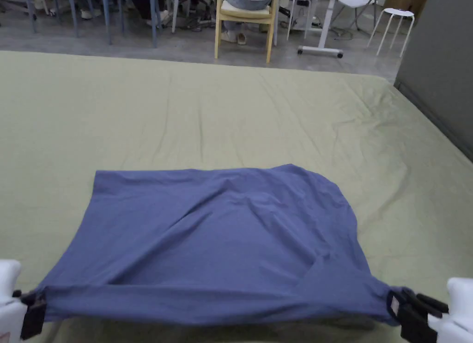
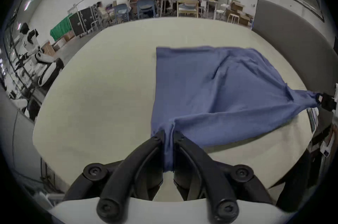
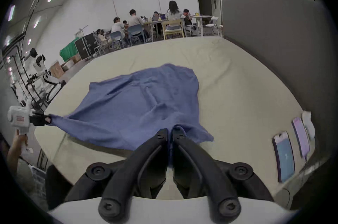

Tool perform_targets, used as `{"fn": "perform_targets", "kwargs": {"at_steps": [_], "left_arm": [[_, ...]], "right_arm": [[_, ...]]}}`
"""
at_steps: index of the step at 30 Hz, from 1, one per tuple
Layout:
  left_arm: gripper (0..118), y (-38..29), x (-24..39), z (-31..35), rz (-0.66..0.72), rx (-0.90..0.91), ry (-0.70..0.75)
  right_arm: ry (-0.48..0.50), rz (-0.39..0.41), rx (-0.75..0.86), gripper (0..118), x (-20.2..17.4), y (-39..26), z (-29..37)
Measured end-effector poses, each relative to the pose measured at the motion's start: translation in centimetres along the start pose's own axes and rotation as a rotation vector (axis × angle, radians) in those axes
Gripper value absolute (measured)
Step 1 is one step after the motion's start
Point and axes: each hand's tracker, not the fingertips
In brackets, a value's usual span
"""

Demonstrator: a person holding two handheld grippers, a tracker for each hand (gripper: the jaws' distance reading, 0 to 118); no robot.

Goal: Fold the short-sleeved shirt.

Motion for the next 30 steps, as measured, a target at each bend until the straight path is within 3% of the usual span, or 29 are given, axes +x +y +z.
{"fn": "perform_targets", "kwargs": {"at_steps": [5,7,11,12,13,14,15,23,25,26,27,28,30], "left_arm": [[7,-4.9,1.5,0.1,-0.105,-0.102,0.091],[7,-5.6,2.0,-0.9,-0.139,-0.130,0.080],[7,-5.2,3.5,-2.4,-0.218,-0.161,0.142],[19,-4.9,3.7,-2.7,-0.218,-0.175,0.134],[50,-4.7,3.7,-2.5,-0.211,-0.184,0.134],[80,-4.7,3.6,-2.5,-0.205,-0.197,0.139],[83,-4.7,3.4,-1.9,-0.191,-0.212,0.126],[83,-4.5,2.9,7.1,-0.060,-0.098,0.057],[76,-4.2,3.9,7.3,-0.102,-0.029,0.112],[48,-4.0,4.2,6.9,-0.116,-0.002,0.147],[0,-3.8,4.4,6.6,-0.114,0.011,0.189],[0,-3.9,4.0,5.9,-0.088,-0.002,0.144],[0,-4.1,3.4,4.6,-0.020,-0.037,0.080]], "right_arm": [[-0.023,0.031,-0.119,5,0.3,-4.4,1.4],[-0.007,0.008,-0.154,5,0.5,-5.0,0.5],[-0.028,0.038,-0.207,5,0.2,-4.8,-1.8],[-0.016,0.035,-0.269,16,0.5,-4.5,-2.4],[-0.027,0.034,-0.321,44,0.4,-4.3,-2.9],[-0.041,0.040,-0.373,87,0.2,-4.1,-3.3],[-0.051,0.041,-0.410,109,-0.1,-4.1,-3.5],[-0.008,-0.047,-0.363,110,-2.0,-2.5,0.0],[0.023,0.017,-0.366,108,-3.2,-2.1,0.0],[0.030,0.045,-0.355,94,-3.6,-2.0,-0.2],[0.009,0.033,-0.362,33,-4.0,-2.1,-0.7],[-0.008,0.022,-0.325,2,-3.9,-2.3,-0.7],[0.045,0.044,-0.365,2,-4.4,-2.0,-0.8]]}}
